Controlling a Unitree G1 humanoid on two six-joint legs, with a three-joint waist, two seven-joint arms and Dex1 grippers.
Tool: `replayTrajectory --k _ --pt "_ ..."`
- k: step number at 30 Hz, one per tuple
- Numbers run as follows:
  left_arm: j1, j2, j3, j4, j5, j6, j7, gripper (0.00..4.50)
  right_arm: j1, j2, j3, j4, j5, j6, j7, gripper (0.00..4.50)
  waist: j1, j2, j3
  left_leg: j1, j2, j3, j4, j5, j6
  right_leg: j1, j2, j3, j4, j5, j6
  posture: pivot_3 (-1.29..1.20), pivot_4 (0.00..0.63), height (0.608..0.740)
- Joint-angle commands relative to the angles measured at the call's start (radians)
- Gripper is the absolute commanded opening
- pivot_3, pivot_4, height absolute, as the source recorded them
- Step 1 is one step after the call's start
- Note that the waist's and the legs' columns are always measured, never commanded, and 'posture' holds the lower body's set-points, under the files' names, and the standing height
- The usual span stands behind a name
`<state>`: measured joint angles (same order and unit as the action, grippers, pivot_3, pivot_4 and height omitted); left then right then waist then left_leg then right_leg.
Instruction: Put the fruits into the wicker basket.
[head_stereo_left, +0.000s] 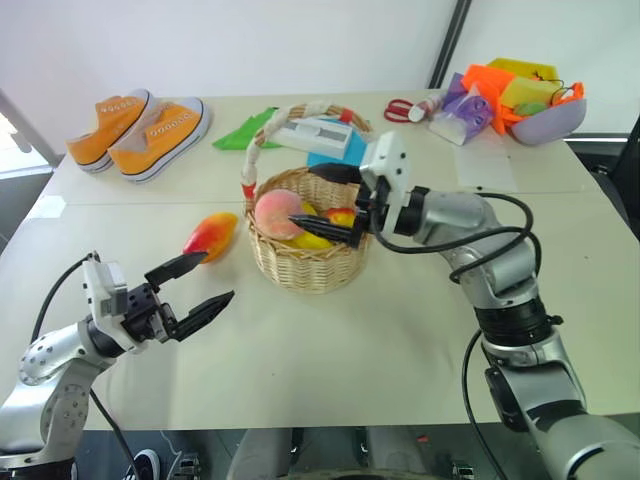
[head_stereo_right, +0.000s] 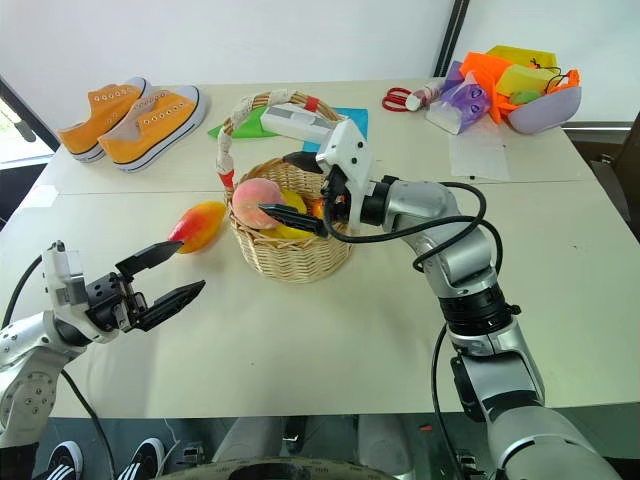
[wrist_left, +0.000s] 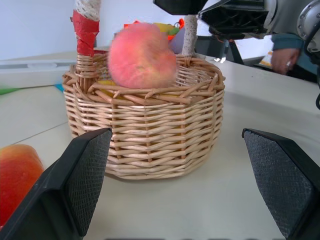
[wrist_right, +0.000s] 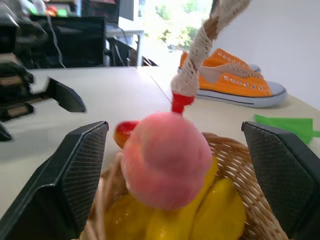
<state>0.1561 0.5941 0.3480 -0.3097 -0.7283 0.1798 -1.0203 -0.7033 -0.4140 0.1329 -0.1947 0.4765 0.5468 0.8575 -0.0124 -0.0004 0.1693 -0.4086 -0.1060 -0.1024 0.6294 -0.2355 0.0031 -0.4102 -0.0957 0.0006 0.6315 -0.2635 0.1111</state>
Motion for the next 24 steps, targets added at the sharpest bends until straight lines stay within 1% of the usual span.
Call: replayTrajectory --k 1,3,5,8,12,13,16,17,19,22,24 --pt "-0.019 -0.004 0.060 0.026 -0.005 -0.009 0.048 4.50 0.045 -0.069 -0.083 -0.124 0.143 0.071 0.087 4.44 0.004 0.000 0.000 0.000 0.000 0.000 0.000 0.000 0.000 0.000 0.000 0.000 0.000 0.000 0.000 0.00 0.150 0.740" --pt "-0.049 -0.005 0.090 0.060 0.020 -0.023 0.106 4.50 0.120 -0.159 -0.095 -0.190 0.163 0.062 0.172 4.44 0.007 0.000 0.000 0.000 0.000 -0.001 0.000 0.000 0.000 0.001 0.000 0.000 -0.001 0.000 0.000 0.00 0.150 0.740" --pt "-0.085 -0.005 0.112 0.091 0.029 -0.005 0.174 4.50 0.195 -0.225 -0.109 -0.235 0.167 0.039 0.218 4.44 0.016 -0.001 0.000 0.000 0.000 -0.001 0.000 0.000 0.001 0.001 0.000 -0.001 -0.002 0.000 0.000 0.00 0.150 0.740" --pt "-0.148 -0.009 0.087 0.129 0.126 -0.019 0.273 4.50 0.326 -0.294 -0.091 -0.287 0.073 -0.104 0.268 4.44 0.017 -0.001 0.000 0.000 0.000 0.000 0.001 0.000 0.001 0.001 0.000 -0.001 -0.001 0.000 0.000 0.00 0.150 0.740" --pt "-0.228 -0.031 0.032 0.146 0.184 -0.001 0.354 4.50 0.409 -0.327 -0.062 -0.307 -0.035 -0.232 0.268 4.44 0.023 -0.001 0.000 0.000 0.000 0.000 0.001 0.000 0.001 0.001 0.000 0.000 -0.001 0.000 0.000 0.00 0.150 0.740" --pt "-0.257 -0.037 0.007 0.153 0.196 0.036 0.384 4.50 0.416 -0.327 -0.067 -0.314 -0.027 -0.217 0.255 4.44 0.023 -0.001 0.000 0.000 0.000 0.001 0.001 0.000 0.001 0.001 0.000 0.000 -0.001 0.000 0.001 0.00 0.150 0.740" --pt "-0.334 -0.024 -0.076 0.237 0.329 0.078 0.472 4.50 0.431 -0.334 -0.068 -0.322 -0.054 -0.233 0.241 4.44 0.026 -0.002 0.000 0.000 0.000 0.000 0.002 0.000 0.000 0.002 0.000 -0.001 0.000 0.000 0.001 0.00 0.150 0.740" --pt "-0.370 -0.034 -0.073 0.262 0.317 0.099 0.484 4.50 0.441 -0.344 -0.071 -0.317 -0.071 -0.256 0.247 4.44 0.026 -0.002 0.000 0.000 0.000 0.000 0.002 0.000 0.000 0.002 0.000 -0.001 0.000 0.000 0.001 0.00 0.150 0.740" --pt "-0.425 -0.038 -0.094 0.303 0.340 0.107 0.499 4.50 0.458 -0.362 -0.080 -0.303 -0.082 -0.277 0.260 4.44 0.026 -0.004 0.000 0.000 0.000 0.000 0.002 0.000 0.000 0.001 0.000 -0.001 0.000 0.000 0.001 0.00 0.150 0.740" --pt "-0.464 -0.046 -0.117 0.339 0.349 0.158 0.512 4.50 0.457 -0.358 -0.093 -0.278 -0.087 -0.304 0.247 4.44 0.023 -0.005 0.001 0.000 0.000 0.000 0.001 0.000 0.000 0.001 0.000 -0.001 0.000 0.000 0.001 0.00 0.150 0.740" --pt "-0.473 -0.059 -0.150 0.340 0.343 0.182 0.483 4.50 0.466 -0.358 -0.105 -0.263 -0.094 -0.317 0.236 4.44 0.024 -0.005 0.001 0.000 0.000 0.000 0.001 0.000 0.000 0.001 0.000 -0.001 0.000 0.000 0.001 0.00 0.150 0.740"
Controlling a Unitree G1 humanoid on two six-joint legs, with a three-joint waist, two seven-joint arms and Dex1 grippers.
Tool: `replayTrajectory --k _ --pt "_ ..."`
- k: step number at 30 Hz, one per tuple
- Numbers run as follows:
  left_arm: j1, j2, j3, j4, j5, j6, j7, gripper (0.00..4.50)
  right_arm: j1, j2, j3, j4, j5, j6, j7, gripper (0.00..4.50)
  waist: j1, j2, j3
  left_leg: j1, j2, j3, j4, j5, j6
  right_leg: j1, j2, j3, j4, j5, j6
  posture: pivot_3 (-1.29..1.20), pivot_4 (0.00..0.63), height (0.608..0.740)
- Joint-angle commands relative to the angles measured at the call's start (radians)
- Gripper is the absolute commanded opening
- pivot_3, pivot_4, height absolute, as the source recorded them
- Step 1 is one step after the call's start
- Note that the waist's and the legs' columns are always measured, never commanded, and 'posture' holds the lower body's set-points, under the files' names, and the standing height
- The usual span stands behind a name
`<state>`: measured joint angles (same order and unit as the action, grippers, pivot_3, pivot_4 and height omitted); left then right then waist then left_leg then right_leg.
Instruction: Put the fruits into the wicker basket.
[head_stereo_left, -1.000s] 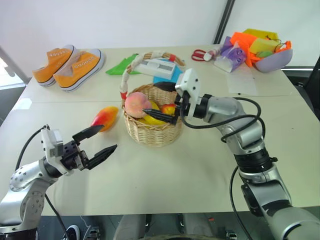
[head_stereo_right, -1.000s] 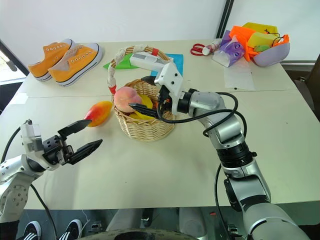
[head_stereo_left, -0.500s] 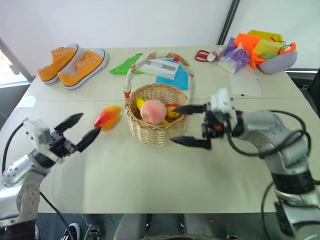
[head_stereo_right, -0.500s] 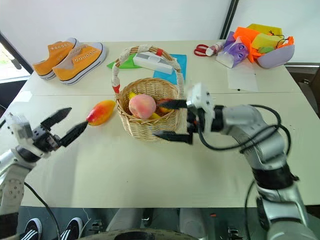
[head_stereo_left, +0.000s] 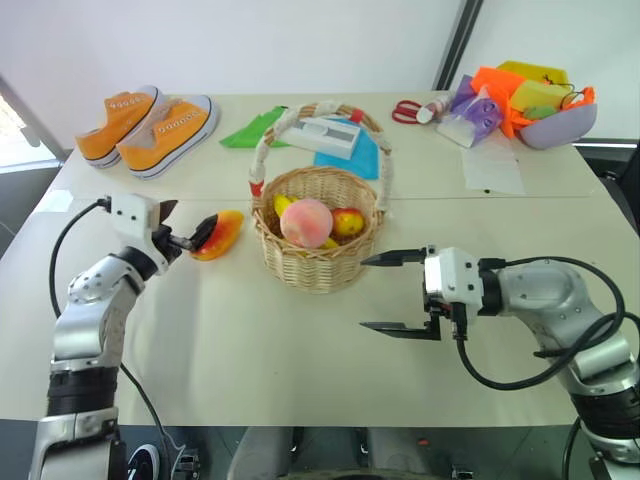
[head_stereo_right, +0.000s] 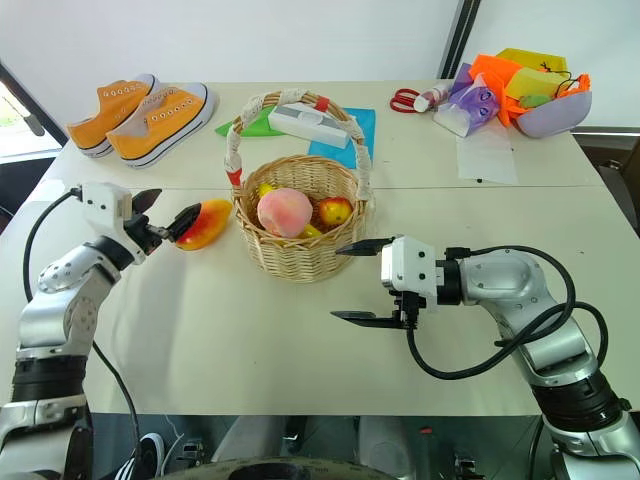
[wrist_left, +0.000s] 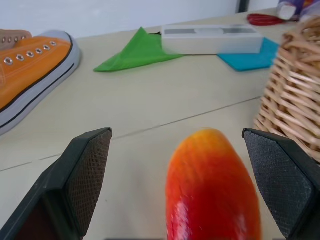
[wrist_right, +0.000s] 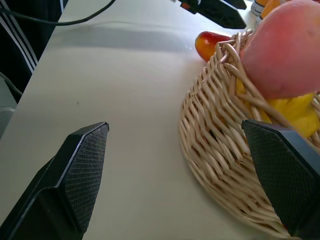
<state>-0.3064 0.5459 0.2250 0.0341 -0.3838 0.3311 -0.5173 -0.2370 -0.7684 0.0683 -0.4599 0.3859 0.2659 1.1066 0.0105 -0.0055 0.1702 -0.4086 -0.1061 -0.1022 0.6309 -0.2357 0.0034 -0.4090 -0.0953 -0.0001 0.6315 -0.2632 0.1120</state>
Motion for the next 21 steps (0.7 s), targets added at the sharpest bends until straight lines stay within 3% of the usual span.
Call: replayTrajectory --k 1,13,16,18,21 --pt "-0.011 -0.011 -0.041 -0.006 0.000 0.035 -0.034 4.50 0.006 -0.008 -0.043 0.004 -0.004 -0.038 -0.014 4.44 0.002 0.000 0.000 0.000 0.000 0.000 0.000 0.000 0.000 0.000 0.000 0.000 0.000 0.000 0.000 0.00 0.150 0.740" --pt "-0.042 -0.019 -0.099 0.080 0.052 0.086 -0.059 4.50 0.001 0.004 -0.069 -0.014 0.007 -0.031 -0.060 4.44 0.002 -0.001 0.000 0.000 0.000 0.000 0.000 0.000 0.000 0.000 0.000 0.000 0.000 0.000 0.000 0.00 0.150 0.740" --pt "-0.049 -0.021 -0.095 0.092 0.068 0.057 -0.063 3.66 -0.019 0.008 -0.070 -0.020 0.043 0.018 -0.073 4.50 0.001 -0.001 0.000 0.000 0.000 0.000 0.000 0.000 0.000 0.000 0.000 0.000 0.000 0.000 0.000 0.00 0.150 0.740" --pt "-0.050 -0.025 -0.089 0.095 0.069 0.054 -0.060 2.86 -0.033 0.024 -0.090 -0.034 0.119 0.089 -0.096 4.50 0.002 -0.001 0.000 0.000 0.000 0.000 0.000 0.000 0.000 0.000 0.000 0.000 0.000 0.000 0.000 0.00 0.150 0.740" --pt "-0.042 -0.024 -0.090 0.088 0.080 0.042 -0.062 2.73 -0.053 0.029 -0.109 -0.042 0.189 0.154 -0.114 4.50 0.002 -0.001 0.000 0.000 0.000 0.000 0.000 0.000 0.000 0.000 0.000 0.000 0.000 0.000 0.000 0.00 0.150 0.740"
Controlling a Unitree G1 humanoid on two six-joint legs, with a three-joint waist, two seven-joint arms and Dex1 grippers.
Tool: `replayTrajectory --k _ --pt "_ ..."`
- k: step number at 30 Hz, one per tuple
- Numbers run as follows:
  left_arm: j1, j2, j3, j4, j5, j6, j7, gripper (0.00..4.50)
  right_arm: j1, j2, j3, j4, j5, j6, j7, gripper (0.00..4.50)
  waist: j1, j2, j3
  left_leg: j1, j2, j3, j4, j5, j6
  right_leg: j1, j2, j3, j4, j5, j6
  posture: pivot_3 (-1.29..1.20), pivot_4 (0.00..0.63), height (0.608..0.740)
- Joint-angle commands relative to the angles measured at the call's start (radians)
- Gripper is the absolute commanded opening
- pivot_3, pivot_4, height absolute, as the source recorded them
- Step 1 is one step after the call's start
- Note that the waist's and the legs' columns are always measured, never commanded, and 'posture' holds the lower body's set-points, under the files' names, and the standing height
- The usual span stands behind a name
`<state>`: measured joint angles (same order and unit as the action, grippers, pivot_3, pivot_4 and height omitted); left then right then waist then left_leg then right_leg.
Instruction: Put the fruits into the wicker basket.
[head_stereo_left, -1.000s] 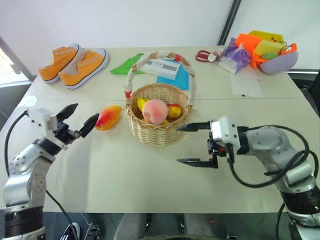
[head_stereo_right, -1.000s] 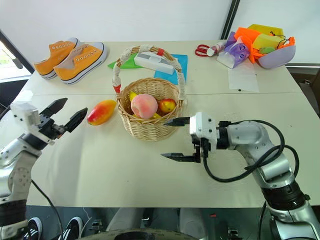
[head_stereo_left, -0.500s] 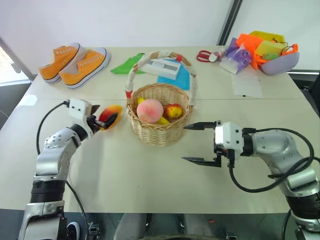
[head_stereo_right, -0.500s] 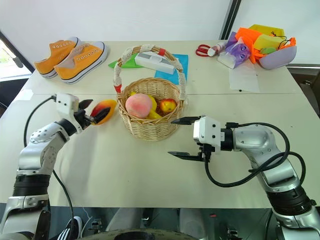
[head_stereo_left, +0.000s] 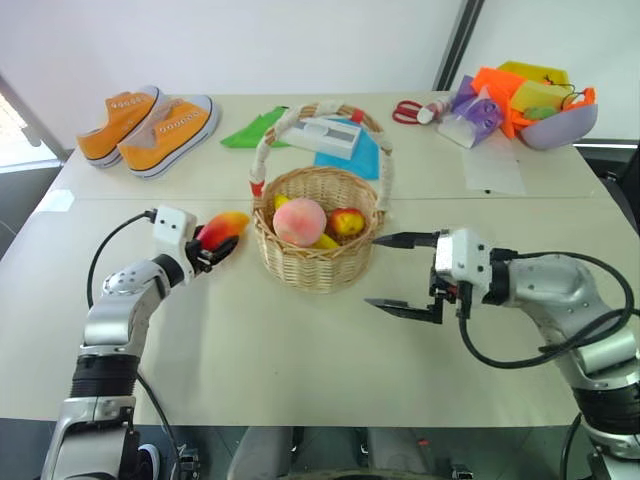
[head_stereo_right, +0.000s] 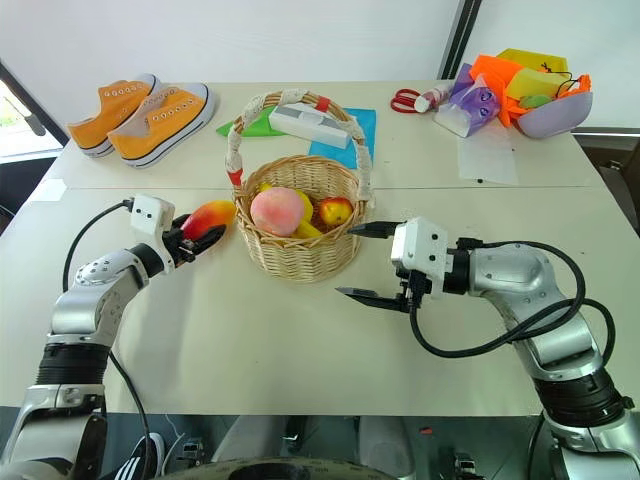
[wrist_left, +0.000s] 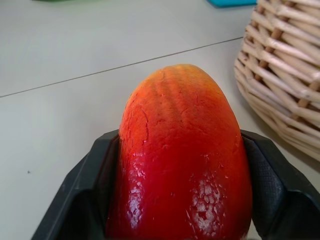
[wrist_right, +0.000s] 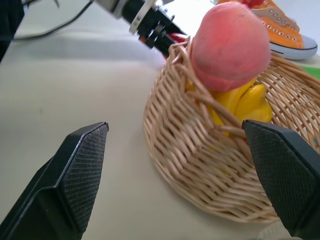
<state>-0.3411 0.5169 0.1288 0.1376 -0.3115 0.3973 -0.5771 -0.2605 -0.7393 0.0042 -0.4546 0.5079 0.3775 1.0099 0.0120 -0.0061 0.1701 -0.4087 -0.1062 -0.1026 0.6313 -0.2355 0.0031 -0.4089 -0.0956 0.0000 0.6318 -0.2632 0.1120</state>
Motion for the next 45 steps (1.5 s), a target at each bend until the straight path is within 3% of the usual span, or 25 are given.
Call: replayTrajectory --k 1,6,12,18,21,24,27,32,35,39,45 --pt "-0.003 0.006 0.012 -0.019 0.004 -0.019 -0.006 2.73 -0.037 -0.001 -0.047 -0.050 0.082 0.063 -0.024 4.50 0.000 0.000 0.000 0.000 0.000 0.000 0.000 0.000 0.000 0.000 0.000 0.000 0.000 0.000 0.000 0.00 0.150 0.740" --pt "0.038 0.029 0.080 -0.063 -0.035 -0.038 -0.030 2.73 -0.055 -0.002 -0.060 -0.051 0.118 0.106 -0.039 4.50 -0.001 0.000 0.000 0.000 0.000 0.000 0.000 0.000 0.000 0.000 0.000 0.000 0.000 0.000 0.000 0.00 0.150 0.740" --pt "0.235 0.124 0.234 -0.271 -0.200 -0.058 -0.228 2.73 -0.068 -0.006 -0.091 -0.040 0.177 0.153 -0.056 4.50 -0.006 0.000 0.000 0.000 0.001 0.000 0.000 0.000 0.000 0.000 0.000 0.000 0.000 0.000 0.000 0.00 0.150 0.740" --pt "0.421 0.192 0.413 -0.492 -0.588 0.137 -0.424 2.73 -0.082 -0.011 -0.104 -0.023 0.201 0.174 -0.054 4.50 0.002 0.000 0.000 0.000 0.001 0.000 0.000 0.000 0.001 0.000 -0.001 0.000 -0.001 0.000 -0.001 0.00 0.150 0.740" --pt "0.441 0.192 0.416 -0.576 -0.706 0.199 -0.411 2.73 -0.086 -0.017 -0.108 -0.010 0.202 0.176 -0.047 4.50 0.002 0.000 0.000 0.000 0.000 0.000 0.000 0.000 0.001 0.001 -0.001 0.000 -0.001 -0.001 -0.002 0.00 0.150 0.740" --pt "0.327 0.120 0.321 -0.634 -0.767 0.241 -0.231 2.73 -0.096 -0.014 -0.105 -0.001 0.195 0.176 -0.050 4.50 0.004 0.001 0.000 0.000 0.000 0.000 0.000 0.000 0.001 0.001 -0.001 0.000 -0.001 -0.001 -0.002 0.00 0.150 0.740" --pt "0.171 0.001 0.150 -0.641 -0.653 0.239 -0.062 2.73 -0.096 -0.017 -0.108 -0.002 0.189 0.178 -0.058 4.50 0.002 0.000 -0.001 0.000 0.000 0.000 0.002 0.000 0.001 0.002 -0.001 0.000 -0.001 0.000 0.000 0.00 0.150 0.740" --pt "-0.003 -0.143 -0.026 -0.577 -0.509 0.236 0.110 2.73 -0.066 -0.037 -0.139 -0.017 0.197 0.190 -0.071 4.50 -0.001 -0.001 0.000 0.000 -0.001 0.000 0.001 0.000 0.001 0.002 0.000 0.000 0.000 0.000 0.000 0.00 0.150 0.740" --pt "-0.057 -0.174 -0.082 -0.523 -0.395 0.190 0.153 2.73 -0.058 -0.035 -0.146 -0.030 0.200 0.193 -0.090 4.50 -0.002 -0.001 -0.001 0.001 0.000 0.000 0.001 0.000 0.000 0.002 0.000 0.000 0.000 0.000 0.000 0.00 0.150 0.740" --pt "-0.158 -0.246 -0.121 -0.469 -0.375 0.228 0.221 2.73 -0.050 -0.024 -0.144 -0.051 0.205 0.203 -0.113 4.50 0.003 -0.001 -0.001 0.001 0.000 0.000 0.002 0.000 0.000 0.003 0.001 0.000 0.000 0.000 0.000 0.00 0.150 0.740" --pt "-0.202 -0.256 -0.120 -0.450 -0.306 0.288 0.316 2.73 -0.051 -0.020 -0.140 -0.048 0.203 0.202 -0.123 4.50 -0.001 -0.001 -0.001 0.001 -0.001 0.000 0.002 0.000 0.000 0.002 0.001 0.000 0.000 0.000 0.000 0.00 0.150 0.740"
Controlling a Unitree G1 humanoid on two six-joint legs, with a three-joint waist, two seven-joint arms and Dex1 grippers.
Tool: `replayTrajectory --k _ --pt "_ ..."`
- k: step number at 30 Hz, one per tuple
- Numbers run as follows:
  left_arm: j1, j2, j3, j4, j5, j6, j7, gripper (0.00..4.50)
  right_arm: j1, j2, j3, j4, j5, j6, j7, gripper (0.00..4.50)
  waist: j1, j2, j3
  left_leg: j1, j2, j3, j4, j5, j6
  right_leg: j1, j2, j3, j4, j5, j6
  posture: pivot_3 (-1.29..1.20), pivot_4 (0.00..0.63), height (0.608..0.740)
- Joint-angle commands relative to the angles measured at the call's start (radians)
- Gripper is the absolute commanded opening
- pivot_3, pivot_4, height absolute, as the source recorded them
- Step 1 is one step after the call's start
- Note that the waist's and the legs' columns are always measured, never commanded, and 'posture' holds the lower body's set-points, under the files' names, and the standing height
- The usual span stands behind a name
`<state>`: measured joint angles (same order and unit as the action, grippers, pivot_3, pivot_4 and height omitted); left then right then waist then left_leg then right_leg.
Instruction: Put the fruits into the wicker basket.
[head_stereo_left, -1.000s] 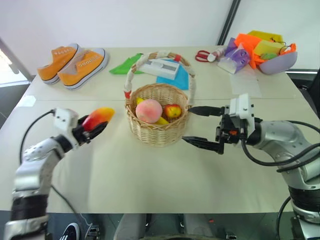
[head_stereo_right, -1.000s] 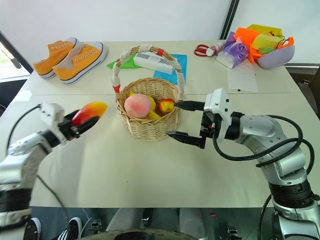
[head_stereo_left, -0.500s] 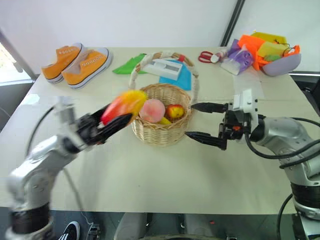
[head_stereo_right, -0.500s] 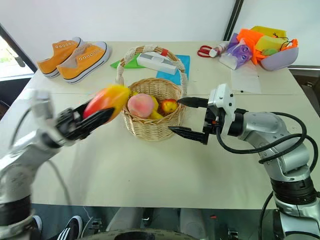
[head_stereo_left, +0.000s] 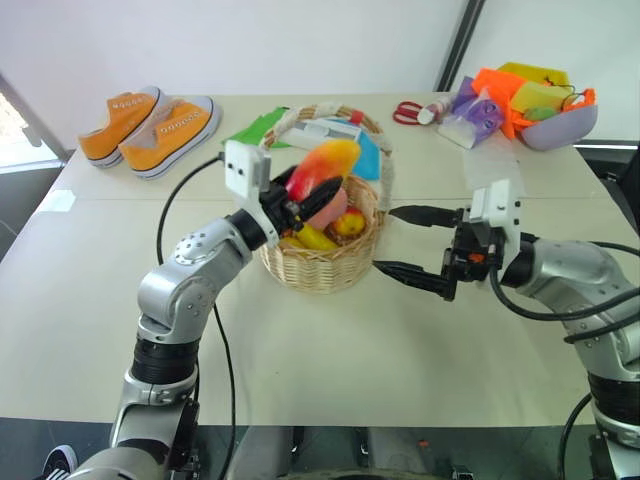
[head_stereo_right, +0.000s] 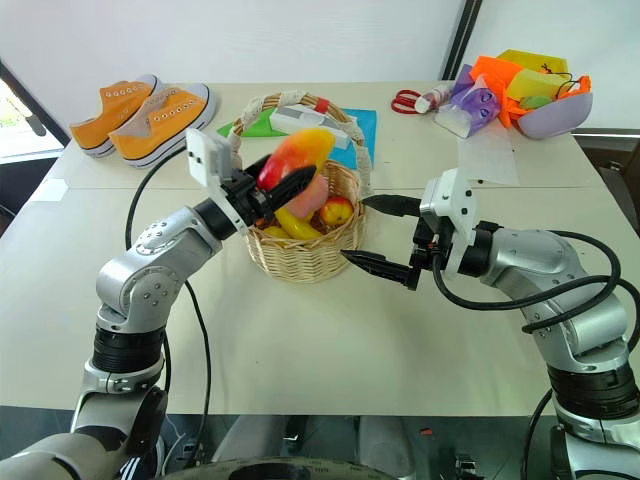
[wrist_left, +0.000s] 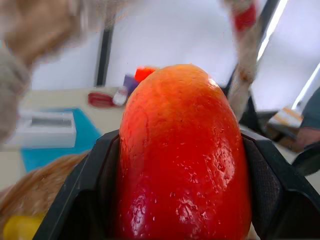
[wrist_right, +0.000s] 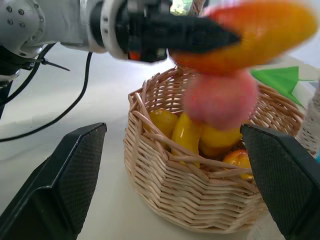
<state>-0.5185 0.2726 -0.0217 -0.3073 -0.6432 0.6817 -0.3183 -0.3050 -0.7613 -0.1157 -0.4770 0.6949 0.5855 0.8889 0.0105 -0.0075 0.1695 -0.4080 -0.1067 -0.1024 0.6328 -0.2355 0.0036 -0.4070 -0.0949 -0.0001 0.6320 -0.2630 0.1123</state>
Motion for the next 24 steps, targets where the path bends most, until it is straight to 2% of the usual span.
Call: replayTrajectory --k 1,6,18,21,22,24 --pt "-0.032 -0.007 0.034 0.001 0.049 0.004 0.075 2.73 -0.007 0.004 -0.017 -0.024 0.014 -0.008 -0.002 4.50 0.001 0.000 0.000 0.000 0.000 0.000 0.000 0.000 0.000 0.000 0.000 0.000 0.000 0.000 0.000 0.00 0.150 0.740" --pt "-0.025 0.033 -0.005 -0.021 0.088 0.004 0.026 2.73 -0.017 0.013 -0.004 -0.018 0.008 -0.011 -0.006 4.50 0.003 0.000 0.000 0.000 0.000 0.000 0.000 0.000 0.000 0.000 0.000 0.000 0.000 0.000 0.000 0.00 0.150 0.740" --pt "0.025 0.082 0.007 -0.103 0.035 0.054 -0.092 2.73 -0.016 -0.005 -0.013 0.017 -0.010 -0.029 0.030 4.50 0.003 0.000 0.000 0.000 0.000 0.000 0.000 0.000 0.000 0.000 0.000 0.000 0.000 0.000 0.000 0.00 0.150 0.740" --pt "0.024 0.079 0.004 -0.101 0.028 0.061 -0.103 4.19 -0.017 0.000 -0.009 0.019 -0.013 -0.032 0.028 4.50 0.003 0.000 0.000 0.000 0.000 0.000 0.000 0.000 0.000 0.000 0.000 0.000 0.000 0.000 0.000 0.00 0.150 0.740" --pt "0.025 0.081 -0.002 -0.106 0.042 0.051 -0.102 4.45 -0.017 0.001 -0.009 0.018 -0.014 -0.032 0.028 4.50 0.003 0.000 0.000 0.000 0.000 0.000 0.000 0.000 0.000 0.000 0.000 0.000 0.000 0.000 0.000 0.00 0.150 0.740" --pt "0.025 0.067 0.013 -0.108 0.034 0.049 -0.092 4.45 -0.016 0.002 -0.009 0.017 -0.015 -0.033 0.027 4.50 0.002 0.000 0.000 0.000 0.000 0.000 0.000 0.000 0.000 0.000 0.000 0.000 0.000 0.000 0.000 0.00 0.150 0.740"
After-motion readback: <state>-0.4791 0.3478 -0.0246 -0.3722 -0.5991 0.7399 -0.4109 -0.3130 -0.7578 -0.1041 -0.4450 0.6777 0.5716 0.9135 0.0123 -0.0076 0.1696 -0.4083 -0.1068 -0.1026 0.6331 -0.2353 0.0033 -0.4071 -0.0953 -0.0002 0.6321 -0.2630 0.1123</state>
